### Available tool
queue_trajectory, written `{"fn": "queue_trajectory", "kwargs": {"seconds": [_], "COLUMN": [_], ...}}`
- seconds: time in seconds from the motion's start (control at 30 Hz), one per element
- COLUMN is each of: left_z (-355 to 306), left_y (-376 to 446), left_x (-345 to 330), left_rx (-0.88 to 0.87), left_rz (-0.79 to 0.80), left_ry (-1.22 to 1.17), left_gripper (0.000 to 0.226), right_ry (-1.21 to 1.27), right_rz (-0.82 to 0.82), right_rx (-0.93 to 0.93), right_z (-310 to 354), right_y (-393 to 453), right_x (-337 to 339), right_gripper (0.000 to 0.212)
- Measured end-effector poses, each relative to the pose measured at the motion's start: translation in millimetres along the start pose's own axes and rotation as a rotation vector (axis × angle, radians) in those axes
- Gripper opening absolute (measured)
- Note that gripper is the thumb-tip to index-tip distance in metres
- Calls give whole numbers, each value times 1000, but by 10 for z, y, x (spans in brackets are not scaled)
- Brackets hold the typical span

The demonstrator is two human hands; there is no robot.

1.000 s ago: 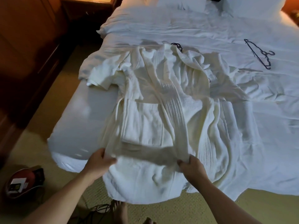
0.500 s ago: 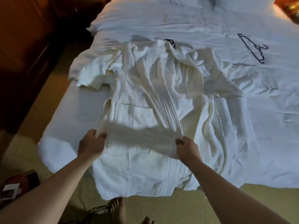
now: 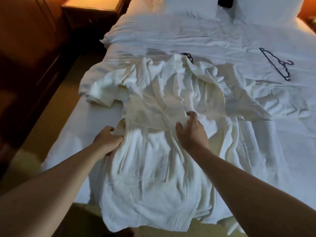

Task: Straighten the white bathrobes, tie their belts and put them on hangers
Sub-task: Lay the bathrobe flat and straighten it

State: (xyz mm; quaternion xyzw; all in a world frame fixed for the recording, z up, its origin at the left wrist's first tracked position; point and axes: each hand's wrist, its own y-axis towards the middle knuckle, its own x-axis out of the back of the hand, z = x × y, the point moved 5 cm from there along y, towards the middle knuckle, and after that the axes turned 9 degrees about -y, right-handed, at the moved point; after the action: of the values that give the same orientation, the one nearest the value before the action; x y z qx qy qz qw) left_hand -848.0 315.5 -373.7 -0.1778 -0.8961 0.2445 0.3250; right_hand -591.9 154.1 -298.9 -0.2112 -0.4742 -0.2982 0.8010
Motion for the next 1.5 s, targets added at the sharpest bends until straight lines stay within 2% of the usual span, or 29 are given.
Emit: {"fn": "queue_trajectory", "kwargs": {"seconds": [0.1,0.17,0.23,0.33,0.4,0.47,0.53,0.57,0.6,0.67,0.7,0.73,0.77,0.87,0.97,1.03,1.13,1.17,1.23,1.3,1.37,1.43,1.5], "left_z": [-92,-165,-246,-433,-616,-738,-721,-654,-496,-80,83,224,310,254,-120,-412,-791,-849,-741,-414,-41,201,250], "left_y": [99,166,271,502,689,870,1071,1150,1181,976,803,718,694,880,1174,1365,1450,1437,1510,1517,1325,1128,964], "left_x": [-70,-33,114,447,700,878,967,967,898,582,419,318,287,370,525,700,1057,1172,1238,1050,782,607,493], "left_rx": [-44,-14,-70,-366,-644,-793,-656,-469,-206,326,488,537,517,310,22,-229,-575,-578,-338,-39,133,126,28], "left_rz": [112,150,139,5,-152,-292,-363,-349,-268,102,293,405,438,355,225,8,-406,-499,-531,-379,-202,-76,88], "left_ry": [64,26,149,482,616,688,551,436,339,146,101,101,116,164,442,552,358,236,14,17,-19,-139,-183], "left_gripper": [15,10,5,17,25,30,28,30,39,51,49,46,44,32,22,19,22,29,49,71,83,91,101], "right_ry": [-343,-515,-550,-627,-667,-719,-751,-744,-719,-651,-627,-610,-596,-548,-530,-504,-449,-427,-383,-340,-330,-337,-358], "right_rz": [75,144,241,430,546,620,674,700,724,748,752,758,762,751,779,791,791,789,790,806,820,825,823], "right_rx": [110,68,-31,-101,-127,-143,-171,-189,-217,-287,-310,-323,-333,-358,-378,-378,-378,-383,-392,-404,-407,-404,-402], "right_z": [174,128,48,28,110,176,210,214,207,141,106,76,51,25,-18,6,-14,-32,-69,-80,-84,-79,-70], "right_y": [395,611,744,826,919,995,1041,1084,1118,1199,1234,1267,1291,1310,1338,1328,1346,1353,1364,1369,1377,1390,1390], "right_x": [28,46,-2,-213,-349,-410,-440,-472,-501,-567,-590,-617,-640,-660,-673,-647,-640,-652,-668,-682,-695,-712,-725], "right_gripper": [55,48,48,66,79,84,81,79,76,75,77,79,80,83,89,83,69,66,61,62,66,69,68]}}
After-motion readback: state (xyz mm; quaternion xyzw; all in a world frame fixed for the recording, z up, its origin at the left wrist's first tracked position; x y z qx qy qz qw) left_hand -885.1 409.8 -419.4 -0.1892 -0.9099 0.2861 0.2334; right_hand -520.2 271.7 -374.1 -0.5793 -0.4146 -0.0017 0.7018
